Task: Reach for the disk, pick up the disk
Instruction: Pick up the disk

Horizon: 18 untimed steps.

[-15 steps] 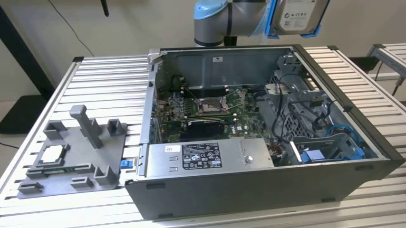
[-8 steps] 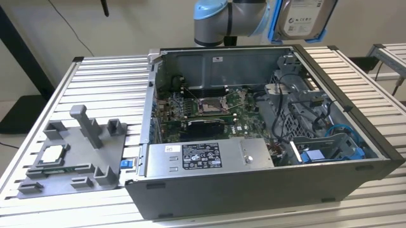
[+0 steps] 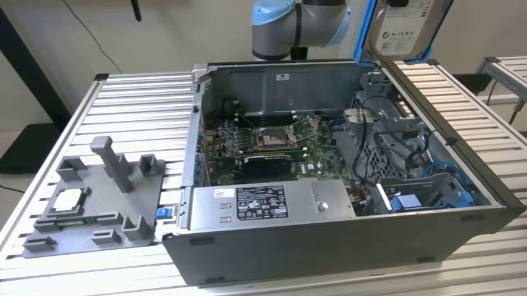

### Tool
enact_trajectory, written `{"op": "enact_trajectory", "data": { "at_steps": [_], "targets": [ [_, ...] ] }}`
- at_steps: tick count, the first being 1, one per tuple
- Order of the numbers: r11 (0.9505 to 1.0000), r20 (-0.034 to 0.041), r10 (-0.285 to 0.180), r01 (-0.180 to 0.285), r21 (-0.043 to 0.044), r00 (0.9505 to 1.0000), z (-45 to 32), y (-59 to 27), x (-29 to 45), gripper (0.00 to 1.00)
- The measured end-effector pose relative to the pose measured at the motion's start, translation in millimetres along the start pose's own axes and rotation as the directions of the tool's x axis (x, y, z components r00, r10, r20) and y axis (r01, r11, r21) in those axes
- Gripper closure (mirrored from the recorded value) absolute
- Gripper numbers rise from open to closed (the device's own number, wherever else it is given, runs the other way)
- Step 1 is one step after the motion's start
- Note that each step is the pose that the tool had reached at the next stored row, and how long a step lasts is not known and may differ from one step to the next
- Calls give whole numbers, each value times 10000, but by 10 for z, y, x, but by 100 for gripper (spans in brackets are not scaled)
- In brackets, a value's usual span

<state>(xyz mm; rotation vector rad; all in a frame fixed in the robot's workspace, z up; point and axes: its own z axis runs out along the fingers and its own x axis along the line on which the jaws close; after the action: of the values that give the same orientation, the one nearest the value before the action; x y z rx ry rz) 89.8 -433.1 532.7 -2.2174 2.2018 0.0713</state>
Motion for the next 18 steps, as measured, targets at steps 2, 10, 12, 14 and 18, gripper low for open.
{"op": "enact_trajectory", "data": {
  "at_steps": [2, 10, 12, 14, 18],
  "targets": [
    [10000, 1, 1, -1, 0, 10000, -1, 1, 75, 100],
    [10000, 0, 2, -2, 0, 10000, -3, 3, 396, 100],
    [10000, 0, 2, -2, 0, 10000, -4, 3, 480, 100],
    [10000, 1, 2, -2, 0, 10000, -4, 4, 560, 100],
    [10000, 0, 3, -3, 0, 10000, -5, 4, 718, 100]
  ]
}}
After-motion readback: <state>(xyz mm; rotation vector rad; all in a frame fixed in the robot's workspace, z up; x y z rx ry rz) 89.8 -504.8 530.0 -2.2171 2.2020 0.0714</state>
